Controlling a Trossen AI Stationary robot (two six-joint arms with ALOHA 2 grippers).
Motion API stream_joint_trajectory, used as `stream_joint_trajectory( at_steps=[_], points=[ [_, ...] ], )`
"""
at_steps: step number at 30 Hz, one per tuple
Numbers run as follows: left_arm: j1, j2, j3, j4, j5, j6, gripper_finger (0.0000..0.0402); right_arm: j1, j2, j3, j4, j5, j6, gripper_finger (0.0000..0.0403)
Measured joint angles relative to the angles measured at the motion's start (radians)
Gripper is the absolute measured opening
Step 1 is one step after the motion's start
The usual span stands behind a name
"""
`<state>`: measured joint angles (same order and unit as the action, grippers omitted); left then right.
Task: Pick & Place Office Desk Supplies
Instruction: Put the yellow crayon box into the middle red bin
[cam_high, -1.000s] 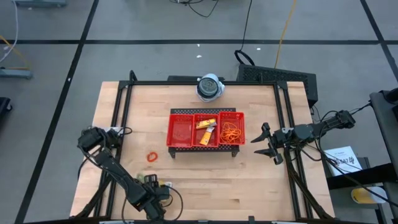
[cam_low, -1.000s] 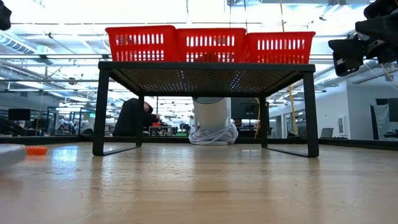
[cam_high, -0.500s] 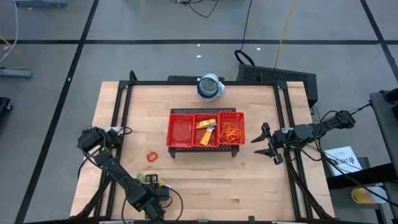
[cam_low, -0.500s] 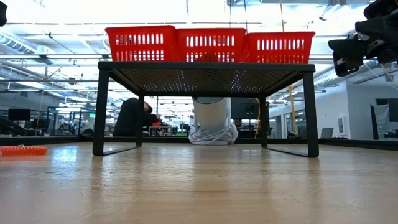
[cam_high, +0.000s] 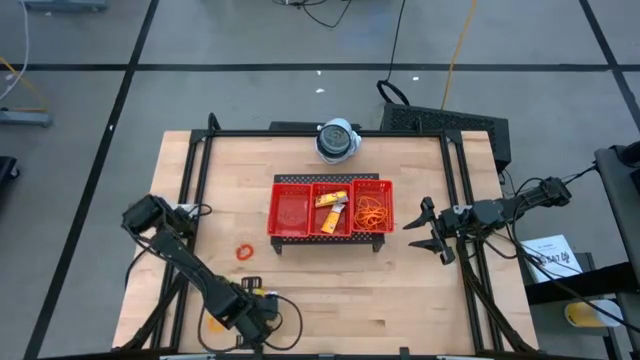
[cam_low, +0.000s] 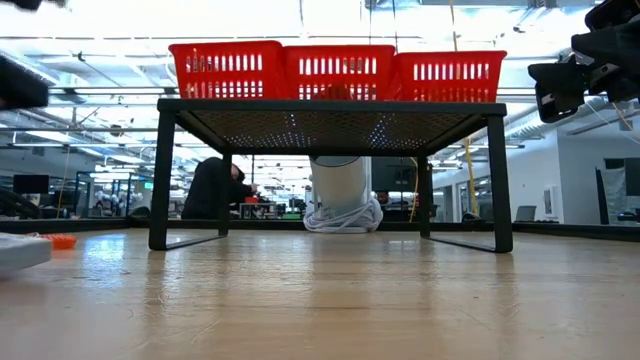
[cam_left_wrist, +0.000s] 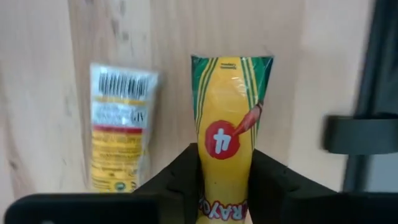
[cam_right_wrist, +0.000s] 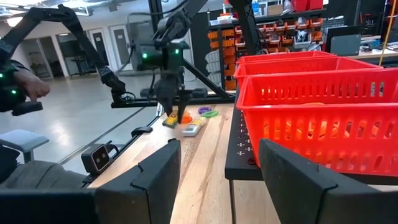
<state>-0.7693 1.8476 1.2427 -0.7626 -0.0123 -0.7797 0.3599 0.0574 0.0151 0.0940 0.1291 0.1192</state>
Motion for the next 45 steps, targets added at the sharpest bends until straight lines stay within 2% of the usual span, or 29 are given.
stream_joint_trajectory(
  at_steps=[8,16,27,36,45],
  points=[
    [0.08,-0.142,0.001,0.119,-0.089,0.118,0.0102,0.0,0.0,0.0,0.0,0.0,0.0,0.0206],
    [0.189,-0.264,0.001,0.344,-0.193,0.244,0.0102,0.0,0.0,0.0,0.0,0.0,0.0,0.0206],
    [0.343,-0.296,0.003,0.709,-0.227,0.556,0.0102,0.0,0.0,0.0,0.0,0.0,0.0,0.0206],
    [0.478,-0.296,0.003,0.753,-0.227,0.743,0.0102,0.0,0.0,0.0,0.0,0.0,0.0,0.0206],
    [0.609,-0.296,0.003,0.688,-0.227,0.772,0.0102,0.0,0.0,0.0,0.0,0.0,0.0,0.0206]
  ],
)
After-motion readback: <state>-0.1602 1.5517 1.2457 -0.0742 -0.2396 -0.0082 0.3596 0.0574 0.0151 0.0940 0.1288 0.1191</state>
